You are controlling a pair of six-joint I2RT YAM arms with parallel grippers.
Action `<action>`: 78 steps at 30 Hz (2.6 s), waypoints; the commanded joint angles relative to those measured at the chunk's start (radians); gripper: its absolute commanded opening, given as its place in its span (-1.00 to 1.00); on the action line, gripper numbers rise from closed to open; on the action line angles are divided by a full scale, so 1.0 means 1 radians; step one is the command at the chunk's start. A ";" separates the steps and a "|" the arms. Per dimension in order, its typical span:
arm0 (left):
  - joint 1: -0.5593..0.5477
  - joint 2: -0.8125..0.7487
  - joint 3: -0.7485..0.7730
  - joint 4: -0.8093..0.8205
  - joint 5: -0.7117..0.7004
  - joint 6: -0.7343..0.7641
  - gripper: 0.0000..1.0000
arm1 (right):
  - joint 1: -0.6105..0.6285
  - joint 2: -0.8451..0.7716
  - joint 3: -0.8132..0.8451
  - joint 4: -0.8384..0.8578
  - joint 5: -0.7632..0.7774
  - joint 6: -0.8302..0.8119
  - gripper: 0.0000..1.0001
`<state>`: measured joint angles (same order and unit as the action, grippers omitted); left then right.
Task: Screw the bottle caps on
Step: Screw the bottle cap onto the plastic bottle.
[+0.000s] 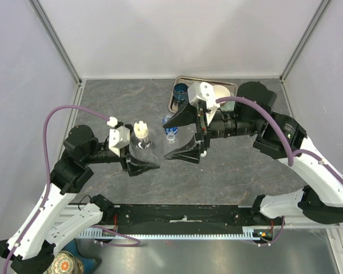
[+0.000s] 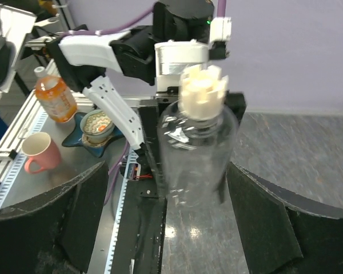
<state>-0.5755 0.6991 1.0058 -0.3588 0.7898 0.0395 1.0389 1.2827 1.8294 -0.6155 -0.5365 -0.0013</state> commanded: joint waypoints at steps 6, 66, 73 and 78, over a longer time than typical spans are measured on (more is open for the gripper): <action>0.005 0.034 0.013 0.031 0.615 0.026 -0.74 | -0.086 0.119 0.061 0.211 -0.440 0.073 0.68; 0.020 -0.016 0.013 0.046 -0.089 0.008 -0.73 | -0.065 0.118 -0.206 0.392 0.147 0.290 -0.88; 0.023 -0.024 0.024 0.050 -0.286 0.013 -0.70 | 0.022 0.101 -0.269 0.396 0.518 0.349 -0.96; 0.023 -0.024 0.025 0.050 -0.423 0.016 -0.65 | 0.153 0.167 -0.188 0.300 0.959 0.354 -1.00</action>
<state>-0.5560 0.7059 0.9802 -0.4702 0.5133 0.0338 1.1061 1.3849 1.5959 -0.1112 -0.0128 0.3164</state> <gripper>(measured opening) 0.711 0.425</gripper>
